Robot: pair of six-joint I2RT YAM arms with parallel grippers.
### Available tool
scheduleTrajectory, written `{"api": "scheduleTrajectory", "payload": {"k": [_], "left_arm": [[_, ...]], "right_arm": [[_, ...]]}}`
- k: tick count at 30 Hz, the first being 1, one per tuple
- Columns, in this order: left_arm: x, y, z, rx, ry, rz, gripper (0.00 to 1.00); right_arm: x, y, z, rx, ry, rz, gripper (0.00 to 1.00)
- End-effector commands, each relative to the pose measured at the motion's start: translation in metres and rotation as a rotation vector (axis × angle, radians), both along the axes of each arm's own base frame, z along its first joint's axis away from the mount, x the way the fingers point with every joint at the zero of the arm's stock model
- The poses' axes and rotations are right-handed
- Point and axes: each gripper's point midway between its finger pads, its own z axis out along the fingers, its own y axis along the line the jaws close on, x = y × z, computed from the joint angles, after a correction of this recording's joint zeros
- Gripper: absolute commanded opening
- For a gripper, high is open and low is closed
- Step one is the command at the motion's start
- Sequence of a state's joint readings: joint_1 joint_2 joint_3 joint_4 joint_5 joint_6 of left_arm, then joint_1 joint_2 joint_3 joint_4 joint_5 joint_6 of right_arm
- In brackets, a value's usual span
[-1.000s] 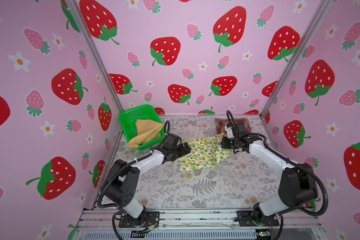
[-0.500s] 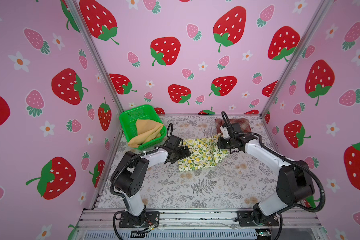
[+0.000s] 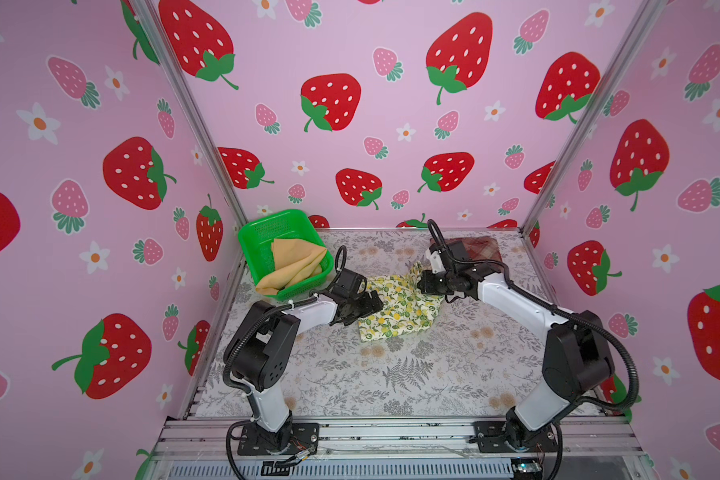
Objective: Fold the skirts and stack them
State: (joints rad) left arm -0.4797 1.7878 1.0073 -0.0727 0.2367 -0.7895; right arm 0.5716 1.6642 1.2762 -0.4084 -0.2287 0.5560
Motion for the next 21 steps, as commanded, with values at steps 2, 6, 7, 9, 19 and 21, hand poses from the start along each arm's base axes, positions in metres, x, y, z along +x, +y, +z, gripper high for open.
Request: {"api": "scheduleTrajectory", "payload": {"k": [2, 6, 7, 9, 19, 21], "left_arm": [[0.002, -0.009, -0.001, -0.033, 0.010, -0.017, 0.99], [0.000, -0.013, -0.001, -0.072, 0.004, -0.015, 0.99], [-0.001, -0.014, -0.002, -0.080, 0.005, -0.015, 0.98], [-0.002, -0.015, -0.002, -0.092, 0.003, -0.019, 0.99], [-0.006, -0.020, -0.002, -0.124, -0.014, -0.039, 0.98], [-0.006, -0.022, -0.003, -0.132, -0.014, -0.043, 0.98]], "right_arm": [[-0.001, 0.026, 0.011, 0.071, 0.021, 0.010, 0.00], [-0.002, 0.040, 0.010, 0.091, 0.033, 0.004, 0.00], [-0.002, 0.044, 0.010, 0.102, 0.037, 0.001, 0.00], [-0.001, 0.051, 0.008, 0.120, 0.048, -0.005, 0.00], [0.006, 0.082, -0.005, 0.234, 0.114, -0.047, 0.00], [0.006, 0.087, -0.008, 0.244, 0.129, -0.051, 0.00]]}}
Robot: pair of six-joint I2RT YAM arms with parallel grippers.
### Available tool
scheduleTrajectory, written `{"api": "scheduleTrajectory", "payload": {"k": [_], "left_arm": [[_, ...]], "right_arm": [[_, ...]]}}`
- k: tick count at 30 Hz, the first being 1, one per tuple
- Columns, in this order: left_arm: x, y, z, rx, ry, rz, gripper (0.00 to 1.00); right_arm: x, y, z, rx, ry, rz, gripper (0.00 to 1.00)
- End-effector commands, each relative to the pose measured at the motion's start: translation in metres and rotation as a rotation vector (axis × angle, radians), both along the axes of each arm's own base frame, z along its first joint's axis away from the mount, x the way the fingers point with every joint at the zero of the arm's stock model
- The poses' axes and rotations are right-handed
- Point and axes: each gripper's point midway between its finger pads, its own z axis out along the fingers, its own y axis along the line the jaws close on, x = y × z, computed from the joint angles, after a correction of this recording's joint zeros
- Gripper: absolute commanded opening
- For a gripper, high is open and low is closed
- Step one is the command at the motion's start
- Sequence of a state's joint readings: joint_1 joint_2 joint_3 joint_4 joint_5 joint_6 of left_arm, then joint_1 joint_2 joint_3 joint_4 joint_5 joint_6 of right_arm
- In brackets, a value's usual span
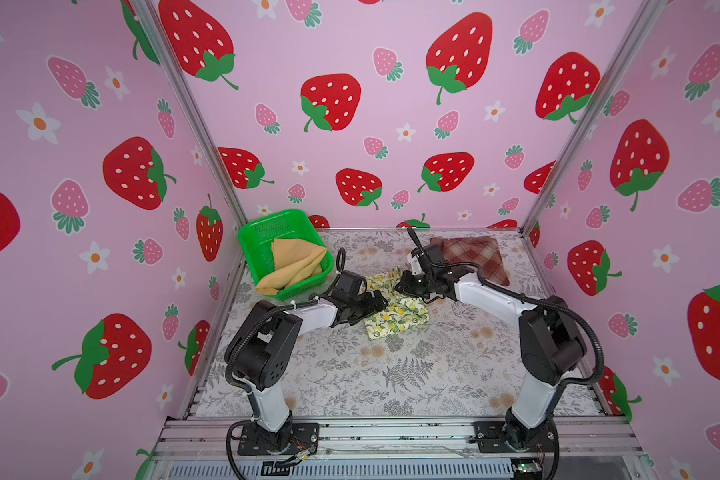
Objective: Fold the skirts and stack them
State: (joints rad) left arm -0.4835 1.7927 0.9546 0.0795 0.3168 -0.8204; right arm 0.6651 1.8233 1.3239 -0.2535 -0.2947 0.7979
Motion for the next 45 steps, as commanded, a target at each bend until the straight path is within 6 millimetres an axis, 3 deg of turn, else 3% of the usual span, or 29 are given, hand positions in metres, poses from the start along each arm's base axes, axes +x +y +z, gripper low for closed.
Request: {"api": "scheduleTrajectory", "payload": {"k": [1, 20, 30, 36, 40, 45], "left_arm": [[-0.007, -0.005, -0.007, -0.025, 0.025, -0.018, 0.98], [-0.009, -0.010, -0.009, -0.049, 0.024, -0.034, 0.98], [-0.015, -0.002, -0.007, -0.046, 0.012, -0.025, 0.98], [-0.020, 0.000, -0.002, -0.053, 0.001, -0.029, 0.97], [-0.026, 0.005, 0.005, -0.059, -0.011, -0.027, 0.97], [-0.033, 0.010, 0.013, -0.052, -0.022, -0.029, 0.97]], "right_arm": [[0.006, 0.023, 0.016, 0.092, 0.002, -0.015, 0.00], [-0.001, 0.038, -0.019, 0.168, 0.098, -0.031, 0.09], [-0.006, 0.046, -0.033, 0.218, 0.148, -0.015, 0.24], [-0.007, 0.051, -0.039, 0.251, 0.175, -0.010, 0.41], [-0.006, 0.062, -0.027, 0.340, 0.186, -0.005, 0.51], [-0.002, 0.082, 0.018, 0.436, 0.137, 0.030, 0.71]]}}
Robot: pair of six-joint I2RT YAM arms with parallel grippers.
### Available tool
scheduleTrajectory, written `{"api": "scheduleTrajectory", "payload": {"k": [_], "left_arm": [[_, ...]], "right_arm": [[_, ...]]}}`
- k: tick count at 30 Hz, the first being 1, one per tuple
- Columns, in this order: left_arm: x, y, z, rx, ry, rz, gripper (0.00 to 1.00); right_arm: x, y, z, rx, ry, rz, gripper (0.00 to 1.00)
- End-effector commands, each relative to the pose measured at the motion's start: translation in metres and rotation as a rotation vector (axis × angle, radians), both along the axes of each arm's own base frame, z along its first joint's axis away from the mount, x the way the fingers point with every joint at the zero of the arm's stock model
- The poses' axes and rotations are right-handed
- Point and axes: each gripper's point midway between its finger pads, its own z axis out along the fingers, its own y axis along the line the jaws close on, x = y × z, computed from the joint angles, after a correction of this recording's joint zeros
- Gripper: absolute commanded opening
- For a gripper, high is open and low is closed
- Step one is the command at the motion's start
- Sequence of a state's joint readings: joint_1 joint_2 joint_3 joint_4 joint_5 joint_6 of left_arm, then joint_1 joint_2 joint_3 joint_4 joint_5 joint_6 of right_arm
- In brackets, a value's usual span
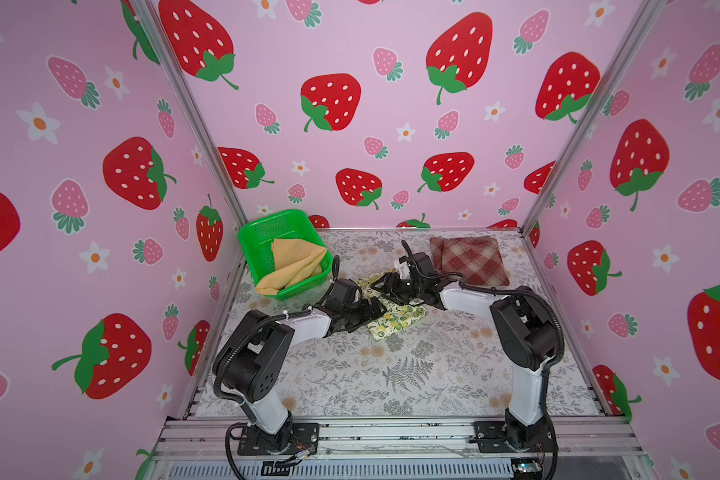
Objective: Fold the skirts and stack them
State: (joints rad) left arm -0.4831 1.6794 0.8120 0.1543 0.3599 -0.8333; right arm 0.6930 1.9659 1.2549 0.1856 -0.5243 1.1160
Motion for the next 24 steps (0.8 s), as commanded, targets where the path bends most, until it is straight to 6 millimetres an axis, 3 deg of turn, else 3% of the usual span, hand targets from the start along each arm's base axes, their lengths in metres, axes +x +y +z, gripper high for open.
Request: {"api": "scheduleTrajectory", "payload": {"k": [1, 2, 3, 6, 9, 12, 16, 24], "left_arm": [[-0.008, 0.005, 0.006, 0.003, -0.006, -0.007, 0.98], [-0.009, 0.006, 0.007, 0.003, -0.008, -0.006, 0.97], [-0.010, 0.007, 0.009, 0.003, -0.011, -0.004, 0.97], [-0.017, 0.012, 0.010, 0.006, -0.011, 0.001, 0.98], [-0.022, 0.016, 0.013, 0.012, -0.015, 0.005, 0.98], [-0.025, 0.021, 0.019, 0.020, -0.024, 0.013, 0.98], [-0.028, 0.029, 0.029, 0.035, -0.044, 0.040, 0.98], [-0.027, 0.041, 0.042, 0.091, -0.056, 0.075, 0.98]], "right_arm": [[0.002, 0.023, 0.043, 0.109, -0.037, 0.024, 0.75], [0.005, 0.025, 0.056, 0.128, -0.057, 0.026, 0.96], [0.007, 0.027, 0.067, 0.139, -0.075, 0.025, 1.00], [0.020, 0.024, 0.091, 0.123, -0.134, 0.027, 1.00], [0.041, 0.004, 0.093, 0.037, -0.195, 0.006, 1.00], [0.058, -0.019, 0.074, -0.071, -0.212, 0.015, 1.00], [0.072, -0.047, 0.031, -0.202, -0.188, 0.019, 1.00], [0.074, -0.060, -0.016, -0.261, -0.163, 0.053, 1.00]]}}
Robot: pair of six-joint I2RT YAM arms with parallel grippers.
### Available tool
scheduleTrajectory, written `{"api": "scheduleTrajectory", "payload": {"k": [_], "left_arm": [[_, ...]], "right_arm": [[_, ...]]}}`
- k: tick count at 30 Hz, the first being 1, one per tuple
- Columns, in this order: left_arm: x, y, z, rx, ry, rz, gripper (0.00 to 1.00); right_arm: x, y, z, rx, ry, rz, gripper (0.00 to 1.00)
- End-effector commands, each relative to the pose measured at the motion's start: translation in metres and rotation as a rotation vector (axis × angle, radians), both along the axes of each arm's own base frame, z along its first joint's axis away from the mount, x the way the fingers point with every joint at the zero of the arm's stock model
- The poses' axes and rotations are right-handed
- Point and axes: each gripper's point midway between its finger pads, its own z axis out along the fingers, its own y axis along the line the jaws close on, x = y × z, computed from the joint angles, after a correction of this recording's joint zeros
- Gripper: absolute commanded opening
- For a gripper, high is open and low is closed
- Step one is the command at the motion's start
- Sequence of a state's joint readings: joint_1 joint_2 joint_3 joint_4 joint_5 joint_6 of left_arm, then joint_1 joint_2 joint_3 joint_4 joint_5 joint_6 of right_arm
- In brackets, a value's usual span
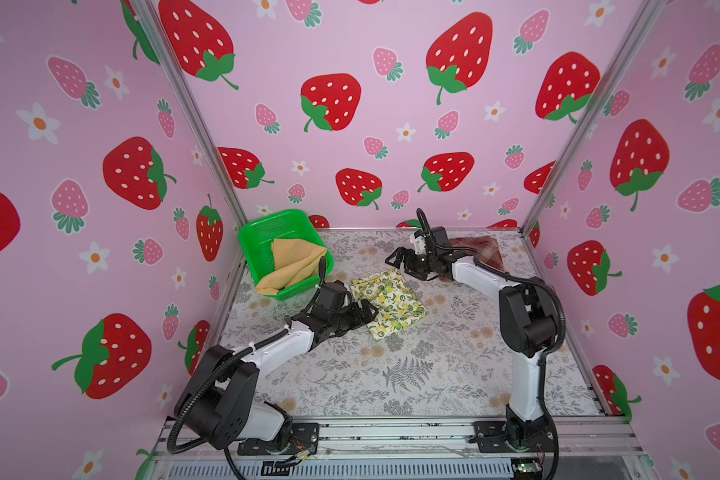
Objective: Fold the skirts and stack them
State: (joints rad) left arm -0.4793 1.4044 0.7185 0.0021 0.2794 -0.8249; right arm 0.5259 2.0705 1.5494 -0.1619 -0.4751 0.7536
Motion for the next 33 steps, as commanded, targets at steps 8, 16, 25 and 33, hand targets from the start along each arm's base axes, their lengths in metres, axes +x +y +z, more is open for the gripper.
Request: {"api": "scheduleTrajectory", "payload": {"k": [8, 16, 25, 33], "left_arm": [[0.006, 0.015, 0.004, 0.089, 0.015, 0.051, 0.99], [0.011, 0.013, 0.000, 0.100, 0.033, 0.053, 0.99], [0.010, 0.015, -0.005, 0.110, 0.046, 0.057, 0.99], [0.009, 0.020, -0.006, 0.123, 0.048, 0.066, 0.99]], "right_arm": [[-0.030, -0.004, -0.037, -0.021, 0.029, 0.078, 1.00], [-0.048, -0.006, -0.023, 0.038, 0.007, 0.089, 1.00], [-0.071, 0.008, -0.010, 0.077, -0.007, 0.121, 1.00], [-0.098, 0.019, -0.011, 0.103, -0.002, 0.158, 1.00]]}}
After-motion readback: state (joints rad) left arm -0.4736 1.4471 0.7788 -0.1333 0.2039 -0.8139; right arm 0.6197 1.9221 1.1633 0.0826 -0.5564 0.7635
